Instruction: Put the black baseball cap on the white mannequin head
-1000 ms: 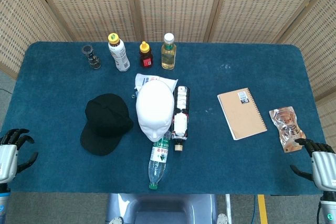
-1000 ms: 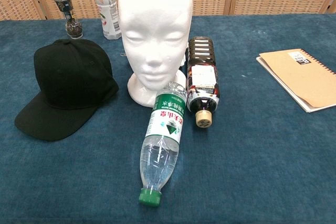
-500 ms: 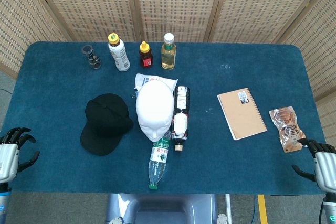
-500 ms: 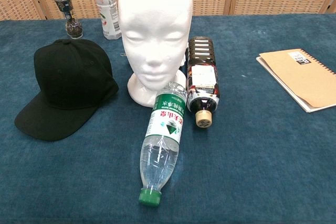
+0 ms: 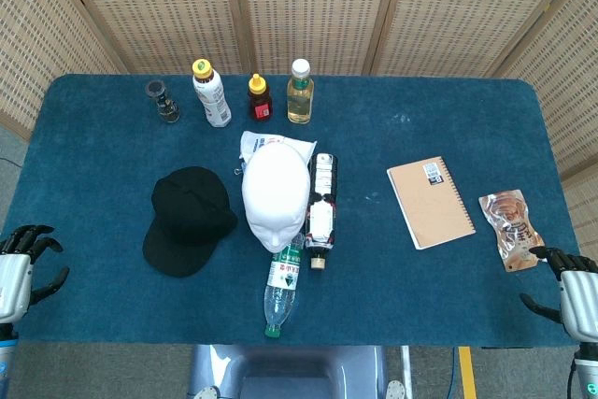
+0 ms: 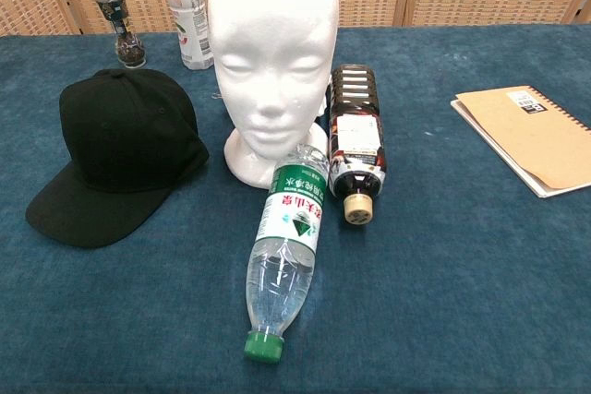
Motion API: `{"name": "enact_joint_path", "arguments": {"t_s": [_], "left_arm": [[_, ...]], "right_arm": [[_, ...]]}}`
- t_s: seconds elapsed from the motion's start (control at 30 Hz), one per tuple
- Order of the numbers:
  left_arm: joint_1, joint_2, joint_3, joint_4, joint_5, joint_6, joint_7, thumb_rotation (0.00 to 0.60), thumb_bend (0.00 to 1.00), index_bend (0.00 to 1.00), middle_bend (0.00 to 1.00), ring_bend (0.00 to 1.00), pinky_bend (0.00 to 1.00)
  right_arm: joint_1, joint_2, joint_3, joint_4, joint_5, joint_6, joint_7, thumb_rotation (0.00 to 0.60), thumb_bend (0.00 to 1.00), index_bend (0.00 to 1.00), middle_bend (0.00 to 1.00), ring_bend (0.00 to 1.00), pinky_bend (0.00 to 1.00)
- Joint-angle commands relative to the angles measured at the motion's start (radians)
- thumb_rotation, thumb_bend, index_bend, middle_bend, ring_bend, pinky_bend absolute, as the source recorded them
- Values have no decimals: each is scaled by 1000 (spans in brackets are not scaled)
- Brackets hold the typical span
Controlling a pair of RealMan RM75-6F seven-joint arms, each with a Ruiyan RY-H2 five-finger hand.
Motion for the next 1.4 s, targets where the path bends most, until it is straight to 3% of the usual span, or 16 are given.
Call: {"name": "enact_joint_path", "arguments": {"t_s": [0.03, 0.53, 0.8, 1.17, 1.4], "left_arm": [[-5, 0, 1, 7, 2, -9, 6, 600, 235, 496, 322, 232, 347], [-143, -94, 7, 195, 94, -154, 46, 600, 238, 627, 529, 384, 501], [-190, -156, 30, 281, 147, -186, 13, 600, 164, 670, 624, 450, 592], [-200, -231, 62, 358, 147, -215, 10, 600, 164, 683, 654, 475, 609], [-204, -332, 67, 443, 134, -226, -9, 600, 164, 683, 654, 475, 609]], "right_arm": [[0, 0, 0, 0, 0, -1, -1, 600, 89, 306, 369, 406, 322], [-4, 2, 0, 1, -1, 6, 6, 600, 89, 306, 370, 406, 322], [-9, 6, 1, 2, 0, 14, 11, 600, 90, 306, 369, 405, 322], [-10, 6, 1, 7, -2, 15, 17, 600, 90, 306, 369, 406, 322], [-12, 7, 2, 6, -2, 17, 19, 600, 90, 306, 369, 406, 322]]}}
